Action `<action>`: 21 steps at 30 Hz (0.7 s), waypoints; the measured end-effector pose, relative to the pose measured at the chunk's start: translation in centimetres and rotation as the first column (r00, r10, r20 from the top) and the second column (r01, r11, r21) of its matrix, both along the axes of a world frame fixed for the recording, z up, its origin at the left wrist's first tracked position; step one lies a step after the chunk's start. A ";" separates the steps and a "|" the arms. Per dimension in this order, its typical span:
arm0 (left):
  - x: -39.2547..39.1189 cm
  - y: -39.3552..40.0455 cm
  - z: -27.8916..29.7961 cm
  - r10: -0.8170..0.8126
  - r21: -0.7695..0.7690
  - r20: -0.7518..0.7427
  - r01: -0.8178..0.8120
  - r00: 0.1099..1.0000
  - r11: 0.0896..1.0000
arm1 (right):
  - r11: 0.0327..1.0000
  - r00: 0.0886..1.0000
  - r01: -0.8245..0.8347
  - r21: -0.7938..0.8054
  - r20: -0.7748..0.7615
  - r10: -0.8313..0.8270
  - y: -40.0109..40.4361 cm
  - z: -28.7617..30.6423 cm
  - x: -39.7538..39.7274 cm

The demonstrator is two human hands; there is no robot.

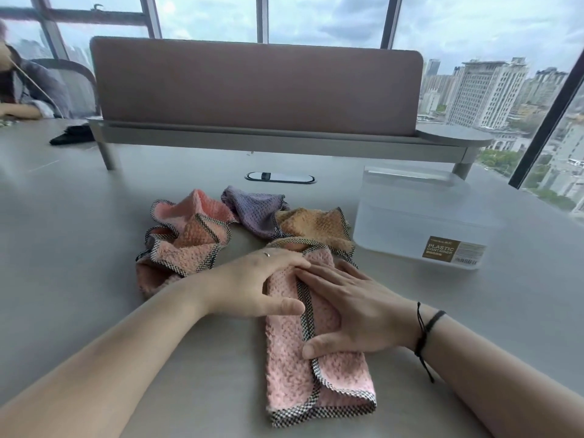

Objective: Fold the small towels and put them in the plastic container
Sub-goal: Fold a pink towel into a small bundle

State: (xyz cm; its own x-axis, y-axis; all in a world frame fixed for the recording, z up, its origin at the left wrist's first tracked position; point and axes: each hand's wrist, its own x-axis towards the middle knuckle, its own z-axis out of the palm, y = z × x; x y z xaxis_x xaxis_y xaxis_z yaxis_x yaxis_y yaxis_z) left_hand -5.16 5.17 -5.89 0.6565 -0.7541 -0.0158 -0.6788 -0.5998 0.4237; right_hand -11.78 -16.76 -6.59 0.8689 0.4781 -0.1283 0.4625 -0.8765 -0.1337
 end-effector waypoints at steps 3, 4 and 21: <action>0.5 -0.2 -0.7 0.015 0.123 0.019 -0.017 1.000 0.992 | 1.000 1.000 0.003 -0.022 -0.014 -0.003 -0.1 0.0 1.2; 0.8 -0.4 -0.9 0.032 0.122 0.041 -0.037 0.999 0.992 | 1.000 1.000 0.004 -0.015 -0.011 -0.004 -0.2 0.0 1.5; 10.0 -3.7 -1.3 0.350 0.082 0.043 -0.352 0.936 0.932 | 0.998 0.999 -0.029 0.061 -0.033 0.031 -0.9 -0.3 1.2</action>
State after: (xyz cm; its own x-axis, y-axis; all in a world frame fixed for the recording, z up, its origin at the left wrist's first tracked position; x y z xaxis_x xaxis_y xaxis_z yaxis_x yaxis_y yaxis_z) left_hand 4.85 1.44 -7.24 0.8803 -0.4719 -0.0498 -0.4285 -0.8356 0.3436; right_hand -10.60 -17.63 -6.90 0.8497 0.5115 -0.1280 0.4826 -0.8522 -0.2019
